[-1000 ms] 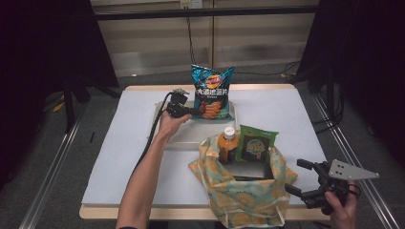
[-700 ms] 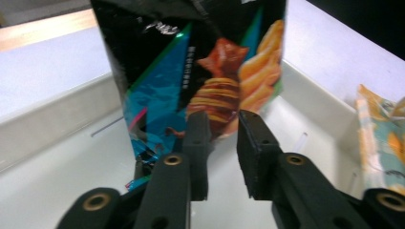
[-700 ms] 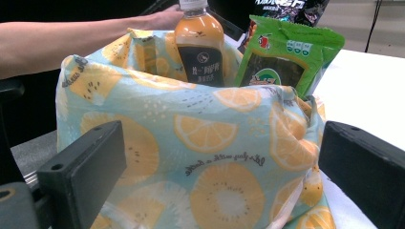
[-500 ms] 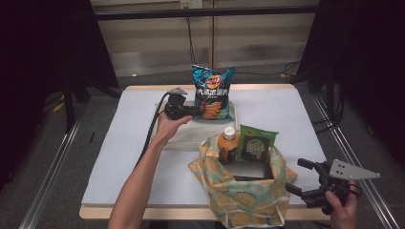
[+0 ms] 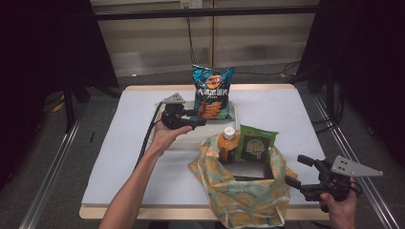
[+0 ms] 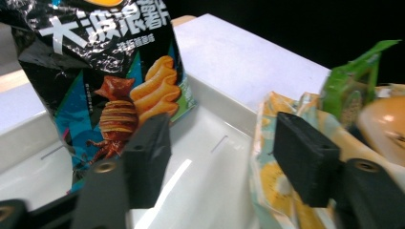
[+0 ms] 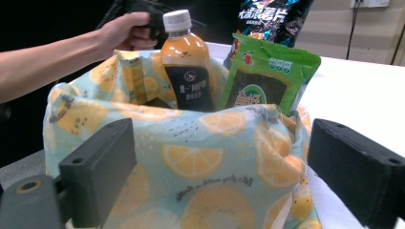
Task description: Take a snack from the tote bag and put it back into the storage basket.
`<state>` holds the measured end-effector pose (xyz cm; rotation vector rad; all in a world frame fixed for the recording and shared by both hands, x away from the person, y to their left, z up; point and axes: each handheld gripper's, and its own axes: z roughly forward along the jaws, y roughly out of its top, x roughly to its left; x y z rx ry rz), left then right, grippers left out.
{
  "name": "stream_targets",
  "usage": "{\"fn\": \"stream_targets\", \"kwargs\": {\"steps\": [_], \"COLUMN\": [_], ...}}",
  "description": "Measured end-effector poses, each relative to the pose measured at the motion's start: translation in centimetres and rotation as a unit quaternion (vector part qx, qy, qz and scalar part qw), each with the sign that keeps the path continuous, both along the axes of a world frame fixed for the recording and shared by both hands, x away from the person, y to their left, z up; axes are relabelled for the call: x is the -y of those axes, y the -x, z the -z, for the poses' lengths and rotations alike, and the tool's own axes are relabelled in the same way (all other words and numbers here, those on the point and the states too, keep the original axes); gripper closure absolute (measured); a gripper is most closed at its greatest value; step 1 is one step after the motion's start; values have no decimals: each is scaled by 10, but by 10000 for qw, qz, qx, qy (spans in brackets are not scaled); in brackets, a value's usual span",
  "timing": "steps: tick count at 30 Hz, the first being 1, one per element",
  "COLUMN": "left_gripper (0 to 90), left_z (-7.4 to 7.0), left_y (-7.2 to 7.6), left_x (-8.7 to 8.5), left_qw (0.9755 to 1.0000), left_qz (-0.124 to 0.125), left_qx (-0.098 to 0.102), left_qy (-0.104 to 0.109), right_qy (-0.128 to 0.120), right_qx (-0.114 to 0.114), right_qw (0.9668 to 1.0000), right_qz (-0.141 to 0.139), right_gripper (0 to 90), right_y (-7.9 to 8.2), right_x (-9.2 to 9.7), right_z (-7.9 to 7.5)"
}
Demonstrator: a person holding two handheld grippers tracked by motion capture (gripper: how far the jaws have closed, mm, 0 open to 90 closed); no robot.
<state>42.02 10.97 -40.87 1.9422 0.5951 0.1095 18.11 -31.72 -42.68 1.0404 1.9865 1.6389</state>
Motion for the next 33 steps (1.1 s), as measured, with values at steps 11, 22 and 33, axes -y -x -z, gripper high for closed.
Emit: {"fn": "stream_targets", "kwargs": {"steps": [11,22,33], "left_gripper": [266,178,116], "left_z": [1,11,18], "left_y": [46,86,118], "left_x": [-24,-55,-75], "left_qw": [9995,9991,9990], "left_qz": [-107,-294,-313], "left_qx": [201,75,141], "left_qy": [240,299,281], "right_qy": [176,303,365], "right_qx": [-113,-216,-297], "right_qw": [9992,9993,9987], "right_qz": [329,45,203], "right_gripper": [218,340,259], "right_y": [-20,-51,-87], "right_x": [-3,-11,-12], "right_z": [-11,-21,-24]}}
